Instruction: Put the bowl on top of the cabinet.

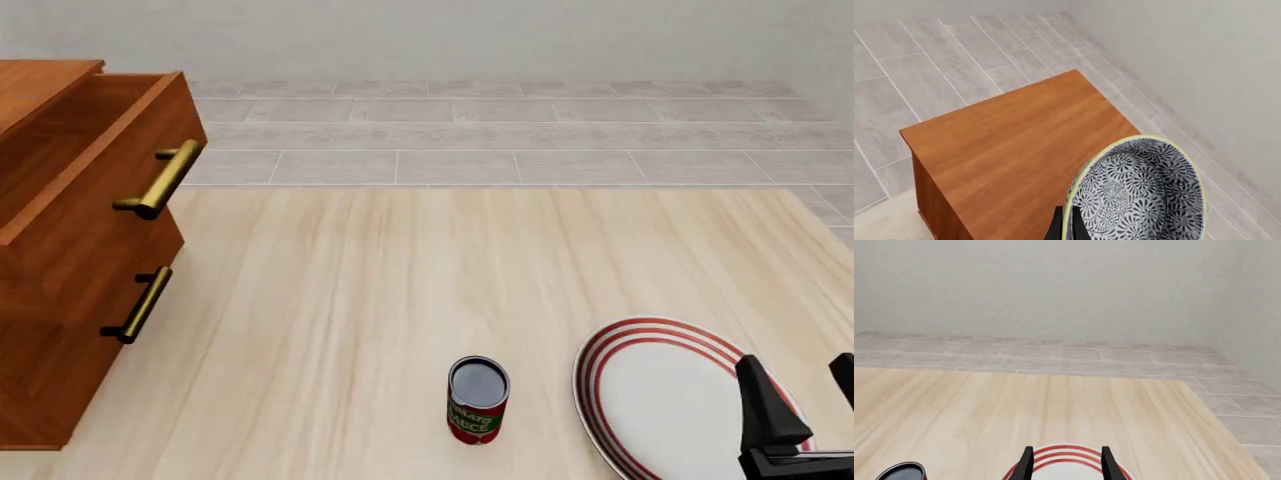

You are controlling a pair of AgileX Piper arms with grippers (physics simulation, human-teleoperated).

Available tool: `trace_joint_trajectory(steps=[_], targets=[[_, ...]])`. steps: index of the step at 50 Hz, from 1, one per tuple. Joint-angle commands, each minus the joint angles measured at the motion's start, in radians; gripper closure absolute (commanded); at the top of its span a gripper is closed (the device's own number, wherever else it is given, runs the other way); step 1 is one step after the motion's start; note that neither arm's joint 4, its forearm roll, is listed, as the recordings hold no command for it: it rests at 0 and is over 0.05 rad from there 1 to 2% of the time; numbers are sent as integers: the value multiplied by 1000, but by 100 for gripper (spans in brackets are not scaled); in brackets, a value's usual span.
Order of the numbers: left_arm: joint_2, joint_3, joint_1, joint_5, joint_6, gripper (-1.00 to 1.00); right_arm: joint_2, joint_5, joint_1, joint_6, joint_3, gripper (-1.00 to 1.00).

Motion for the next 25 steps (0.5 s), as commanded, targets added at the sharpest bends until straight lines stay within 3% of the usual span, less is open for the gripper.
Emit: trace_joint_trajectory(steps=[1,25], targets=[[3,9,12,-13,8,100,4,-5,0,0,0,-100],[8,32,9,-35,-9,100,2,-3,1,0,0,-100]])
